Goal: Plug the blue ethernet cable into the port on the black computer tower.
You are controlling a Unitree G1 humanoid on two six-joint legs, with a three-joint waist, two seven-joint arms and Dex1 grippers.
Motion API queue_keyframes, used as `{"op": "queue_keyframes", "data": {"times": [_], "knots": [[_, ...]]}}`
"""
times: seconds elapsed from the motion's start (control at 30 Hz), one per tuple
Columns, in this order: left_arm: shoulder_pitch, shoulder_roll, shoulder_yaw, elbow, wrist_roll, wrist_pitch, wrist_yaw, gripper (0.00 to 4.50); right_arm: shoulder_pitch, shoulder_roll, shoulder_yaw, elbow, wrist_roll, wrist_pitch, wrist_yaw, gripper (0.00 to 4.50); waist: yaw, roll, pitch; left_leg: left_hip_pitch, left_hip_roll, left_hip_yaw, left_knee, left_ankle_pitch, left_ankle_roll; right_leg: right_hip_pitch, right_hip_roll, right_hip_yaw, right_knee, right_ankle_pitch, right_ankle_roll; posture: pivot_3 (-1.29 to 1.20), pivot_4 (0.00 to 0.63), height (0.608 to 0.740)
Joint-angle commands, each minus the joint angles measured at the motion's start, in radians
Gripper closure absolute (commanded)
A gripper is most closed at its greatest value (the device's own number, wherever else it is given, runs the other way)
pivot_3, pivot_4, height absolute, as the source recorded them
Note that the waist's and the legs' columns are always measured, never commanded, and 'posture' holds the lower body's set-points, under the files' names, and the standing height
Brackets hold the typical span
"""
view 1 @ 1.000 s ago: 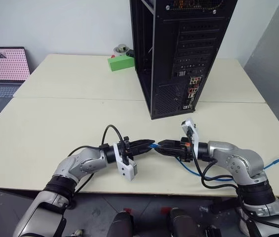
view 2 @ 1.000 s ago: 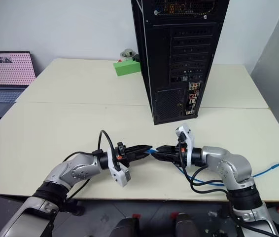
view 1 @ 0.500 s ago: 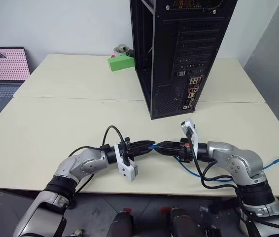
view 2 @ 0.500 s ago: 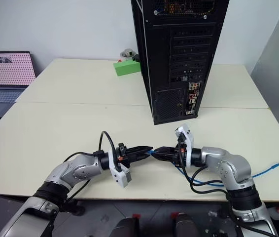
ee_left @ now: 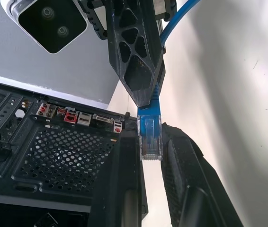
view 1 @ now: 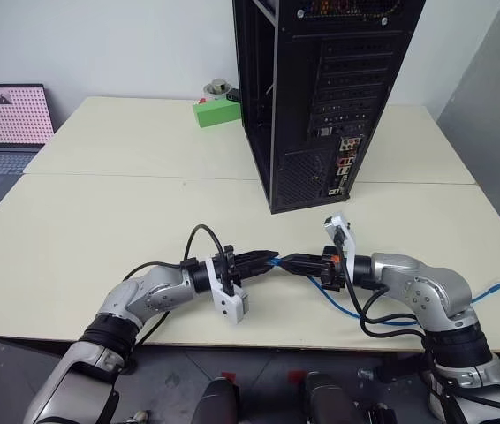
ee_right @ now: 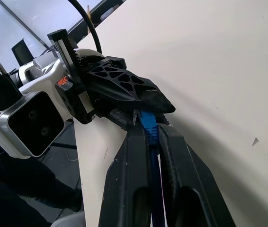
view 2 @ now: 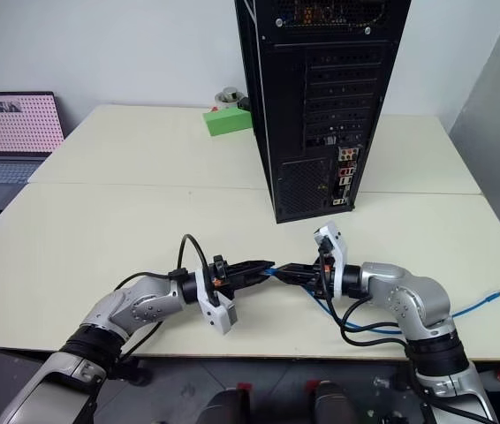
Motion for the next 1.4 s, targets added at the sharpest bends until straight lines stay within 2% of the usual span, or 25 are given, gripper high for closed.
{"op": "queue_keyframes", "data": {"times": [0.03, 0.07, 0.1, 0.3, 0.4, 0.47, 0.57, 0.67, 0.77, 0.9, 1.0, 1.2, 1.4], "knots": [[-0.008, -0.009, 0.003, -0.023, -0.041, 0.003, 0.017, 3.84, -0.016, -0.001, -0.023, 0.001, 0.037, 0.014, 0.016, 4.50, 0.000, 0.000, 0.000, 0.000, 0.000, 0.000, 0.000, 0.000, 0.000, 0.000, 0.000, 0.000, 0.000, 0.000, 0.000, 0.00, 0.150, 0.740], [-0.007, -0.008, 0.003, -0.025, -0.046, 0.004, 0.015, 3.49, -0.018, -0.002, -0.025, 0.002, 0.040, 0.017, 0.017, 4.50, 0.000, 0.000, 0.000, 0.000, 0.000, 0.000, 0.000, 0.000, 0.000, 0.000, 0.000, 0.000, 0.000, 0.000, 0.000, 0.00, 0.150, 0.740], [-0.007, -0.006, 0.000, -0.026, -0.056, 0.003, 0.009, 3.42, -0.020, -0.003, -0.027, 0.003, 0.042, 0.019, 0.019, 4.50, 0.000, 0.000, 0.000, 0.000, 0.000, 0.000, 0.000, 0.000, 0.000, 0.000, 0.000, 0.000, 0.000, 0.000, 0.000, 0.00, 0.150, 0.740], [-0.005, 0.021, -0.017, -0.013, -0.074, 0.010, -0.034, 2.27, -0.023, -0.025, -0.029, 0.002, 0.051, 0.023, 0.025, 4.50, 0.000, 0.000, 0.000, 0.000, 0.000, 0.000, 0.000, 0.000, 0.000, 0.000, 0.000, 0.000, 0.000, 0.000, 0.000, 0.00, 0.150, 0.740], [0.007, 0.024, -0.024, 0.007, -0.136, 0.062, -0.094, 1.80, -0.021, -0.046, -0.050, -0.010, 0.017, -0.021, 0.002, 4.50, 0.000, 0.000, 0.000, 0.000, 0.000, 0.000, 0.000, 0.000, 0.000, 0.000, 0.000, 0.000, 0.000, 0.000, 0.000, 0.00, 0.150, 0.740], [0.060, -0.004, -0.010, -0.047, -0.317, 0.213, -0.195, 1.80, -0.021, -0.043, -0.088, -0.043, -0.030, -0.078, -0.075, 4.50, 0.000, 0.000, 0.000, 0.000, 0.000, 0.000, 0.000, 0.000, 0.000, 0.000, 0.000, 0.000, 0.000, 0.000, 0.000, 0.00, 0.150, 0.740], [0.110, -0.035, 0.004, -0.145, -0.485, 0.387, -0.293, 1.80, -0.017, -0.043, -0.104, -0.073, -0.068, -0.118, -0.129, 4.50, -0.002, 0.000, 0.000, 0.000, 0.000, 0.000, 0.000, 0.000, 0.000, 0.000, 0.000, 0.000, 0.000, 0.000, 0.000, 0.00, 0.150, 0.740], [0.163, -0.093, -0.010, -0.405, -0.708, 0.811, -0.412, 1.80, -0.016, -0.016, -0.128, -0.127, -0.156, -0.160, -0.285, 4.50, -0.002, 0.000, 0.000, 0.000, 0.000, -0.001, 0.000, 0.000, 0.000, 0.000, 0.000, -0.001, 0.000, 0.000, 0.000, 0.00, 0.150, 0.740], [0.146, -0.151, -0.009, -0.579, -0.784, 1.103, -0.409, 1.80, -0.013, 0.008, -0.135, -0.167, -0.225, -0.180, -0.395, 4.50, 0.000, 0.000, 0.000, -0.001, 0.000, -0.001, 0.000, 0.000, 0.000, -0.001, 0.000, 0.000, 0.001, 0.000, 0.000, 0.00, 0.150, 0.740], [0.089, -0.229, 0.011, -0.711, -0.823, 1.423, -0.345, 1.80, -0.031, 0.053, -0.158, -0.190, -0.301, -0.196, -0.536, 4.50, -0.002, 0.000, 0.000, -0.001, 0.000, -0.001, 0.001, 0.000, 0.000, -0.001, 0.000, 0.000, 0.001, 0.000, 0.000, 0.00, 0.150, 0.740], [0.044, -0.268, 0.018, -0.738, -0.804, 1.563, -0.294, 1.80, -0.049, 0.082, -0.161, -0.201, -0.330, -0.187, -0.603, 4.50, -0.006, 0.000, 0.000, -0.001, 0.000, -0.001, 0.001, 0.000, 0.000, -0.001, 0.001, 0.000, 0.001, 0.000, 0.000, 0.00, 0.150, 0.740], [-0.028, -0.320, 0.006, -0.709, -0.712, 1.653, -0.190, 1.80, -0.083, 0.140, -0.168, -0.182, -0.387, -0.189, -0.707, 4.50, -0.015, 0.000, 0.000, -0.001, 0.000, -0.002, 0.000, 0.000, 0.000, -0.001, 0.001, 0.000, 0.001, 0.000, 0.000, 0.00, 0.150, 0.740], [-0.048, -0.374, 0.007, -0.690, -0.673, 1.661, -0.133, 1.80, -0.130, 0.166, -0.157, -0.106, -0.433, -0.229, -0.736, 4.50, -0.015, 0.000, 0.000, -0.001, 0.000, -0.002, 0.000, 0.000, 0.000, -0.001, 0.001, 0.000, 0.000, 0.000, 0.000, 0.00, 0.150, 0.740]]}}
